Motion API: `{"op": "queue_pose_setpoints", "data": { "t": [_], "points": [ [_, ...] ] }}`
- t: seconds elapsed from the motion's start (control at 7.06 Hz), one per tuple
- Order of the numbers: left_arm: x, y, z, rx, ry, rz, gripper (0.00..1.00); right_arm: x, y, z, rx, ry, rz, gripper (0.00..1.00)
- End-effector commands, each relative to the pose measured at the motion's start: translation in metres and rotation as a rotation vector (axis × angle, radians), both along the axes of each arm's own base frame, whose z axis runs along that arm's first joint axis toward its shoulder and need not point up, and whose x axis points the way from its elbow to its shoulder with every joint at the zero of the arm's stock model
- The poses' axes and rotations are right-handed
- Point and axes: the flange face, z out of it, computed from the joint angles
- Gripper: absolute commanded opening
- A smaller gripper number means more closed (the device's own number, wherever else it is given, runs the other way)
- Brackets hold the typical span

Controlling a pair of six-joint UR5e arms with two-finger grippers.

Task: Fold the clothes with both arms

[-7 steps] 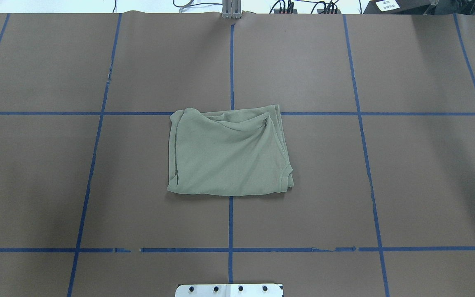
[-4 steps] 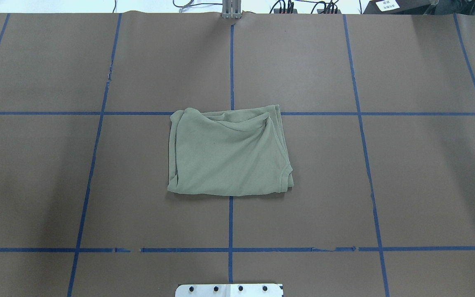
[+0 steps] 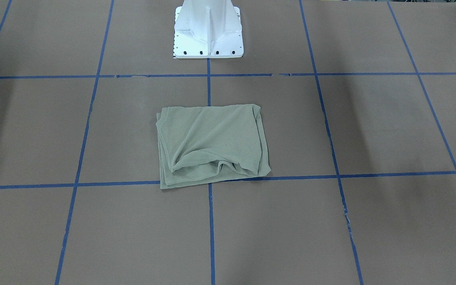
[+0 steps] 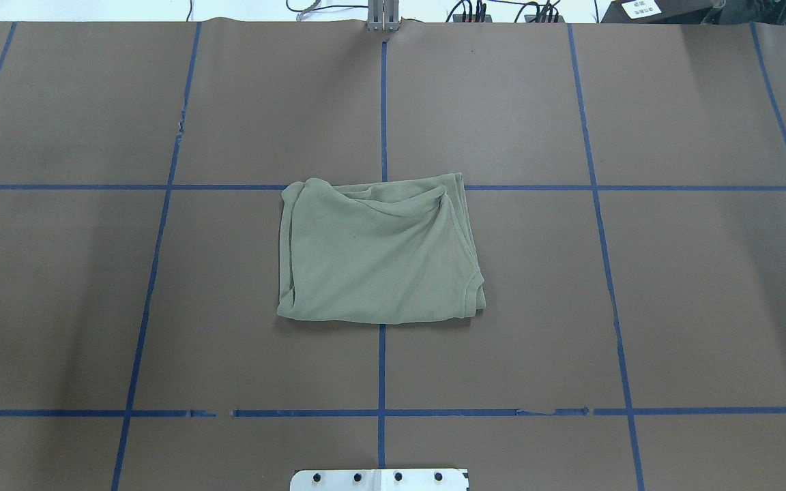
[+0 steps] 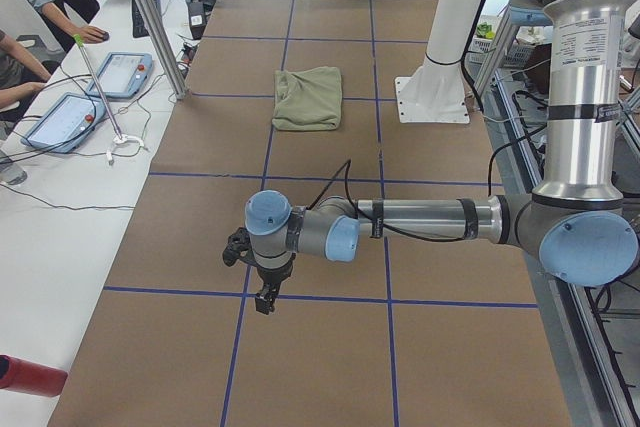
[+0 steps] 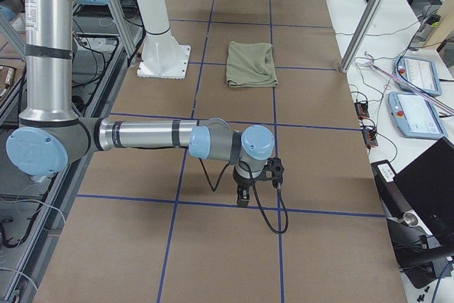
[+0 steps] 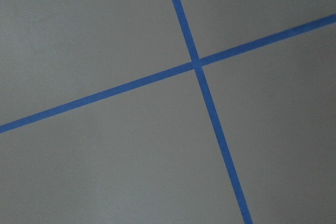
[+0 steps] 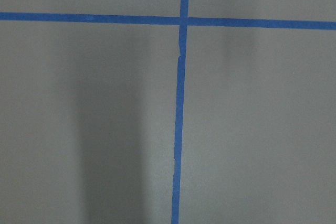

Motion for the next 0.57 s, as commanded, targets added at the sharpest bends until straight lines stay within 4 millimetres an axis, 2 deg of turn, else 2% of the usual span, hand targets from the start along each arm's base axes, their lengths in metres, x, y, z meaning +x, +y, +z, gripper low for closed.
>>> {"op": "queue_pose_setpoints", "data": {
  "t": [0.0, 0.14, 0.42],
  "points": [
    [-0.019, -0.001, -0.011, -0.028, -0.001, -0.017, 0.99, 0.004, -0.001, -0.003, -0.001, -0.025, 0.019, 1.00],
    [-0.026, 0.001, -0.021, -0.046, -0.003, -0.032, 0.99, 0.004, -0.003, -0.004, 0.001, -0.027, 0.019, 1.00],
    [-0.034, 0.002, -0.024, -0.026, -0.002, -0.031, 0.99, 0.004, -0.004, -0.006, 0.008, -0.027, 0.018, 1.00]
  ]
}}
